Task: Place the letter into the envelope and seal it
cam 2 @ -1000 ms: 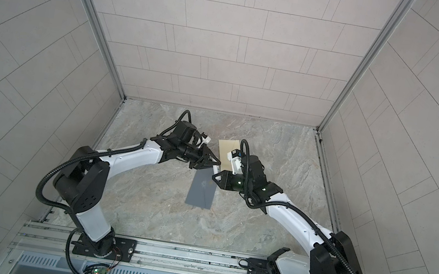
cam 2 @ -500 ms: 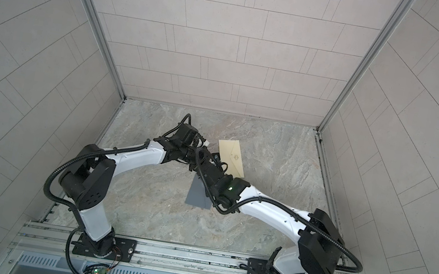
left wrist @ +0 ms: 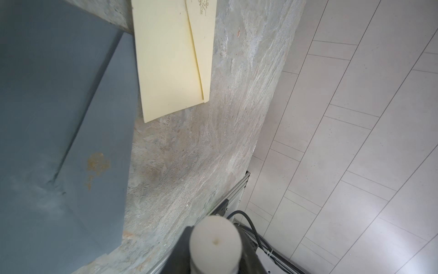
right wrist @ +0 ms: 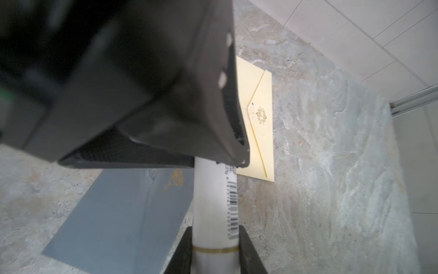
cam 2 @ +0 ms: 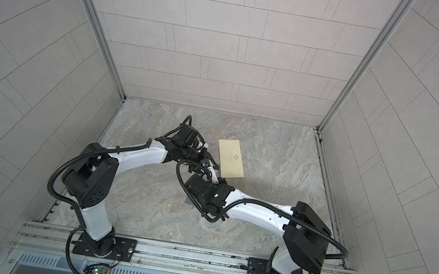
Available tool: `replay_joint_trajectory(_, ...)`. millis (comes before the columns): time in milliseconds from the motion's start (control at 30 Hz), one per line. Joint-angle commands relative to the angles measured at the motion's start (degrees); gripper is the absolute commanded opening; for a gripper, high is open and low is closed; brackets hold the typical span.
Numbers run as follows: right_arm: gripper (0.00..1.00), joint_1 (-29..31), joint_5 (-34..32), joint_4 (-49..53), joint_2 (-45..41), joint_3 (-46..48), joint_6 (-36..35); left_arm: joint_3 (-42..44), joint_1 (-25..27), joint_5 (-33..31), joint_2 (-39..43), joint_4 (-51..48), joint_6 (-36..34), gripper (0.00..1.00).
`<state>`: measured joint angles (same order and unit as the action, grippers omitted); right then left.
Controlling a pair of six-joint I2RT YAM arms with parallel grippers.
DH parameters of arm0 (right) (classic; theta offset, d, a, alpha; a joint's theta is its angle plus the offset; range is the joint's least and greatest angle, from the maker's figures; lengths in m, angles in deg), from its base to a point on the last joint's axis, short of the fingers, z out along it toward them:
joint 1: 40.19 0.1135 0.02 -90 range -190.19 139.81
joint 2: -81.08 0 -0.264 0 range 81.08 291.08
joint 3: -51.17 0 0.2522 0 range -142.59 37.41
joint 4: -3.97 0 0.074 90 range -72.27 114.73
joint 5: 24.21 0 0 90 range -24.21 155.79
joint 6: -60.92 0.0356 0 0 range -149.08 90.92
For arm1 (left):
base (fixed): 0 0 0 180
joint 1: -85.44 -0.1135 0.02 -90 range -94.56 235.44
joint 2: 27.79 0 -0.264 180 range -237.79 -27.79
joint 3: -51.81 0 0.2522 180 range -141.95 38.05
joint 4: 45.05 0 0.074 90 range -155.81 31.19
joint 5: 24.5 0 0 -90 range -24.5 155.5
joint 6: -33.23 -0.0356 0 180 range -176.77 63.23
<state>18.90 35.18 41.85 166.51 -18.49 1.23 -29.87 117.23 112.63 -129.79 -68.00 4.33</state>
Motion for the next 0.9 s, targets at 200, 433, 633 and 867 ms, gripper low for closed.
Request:
replay_joint_trajectory(200, 0.00, -18.9, 48.6, -15.1, -18.7, 14.9, -5.3, 1.4, -7.7, -0.4, 9.5, -1.3, -7.9, 0.84)
replay_joint_trajectory(433, 0.00, -30.5, 74.9, -17.7, -29.1, 19.8, -6.2, 1.2, -10.7, -2.3, 10.9, -9.9, -15.9, 0.84)
replay_joint_trajectory(633, 0.00, -30.9, 81.7, -19.8, -29.8, 18.5, -4.5, 3.4, -10.7, 1.9, 11.9, -4.2, -14.4, 0.84)
replay_joint_trajectory(867, 0.00, -31.0, 87.6, -16.1, -30.1, 15.0, -6.3, 4.2, -10.8, 3.6, 12.6, -2.8, -14.8, 0.84)
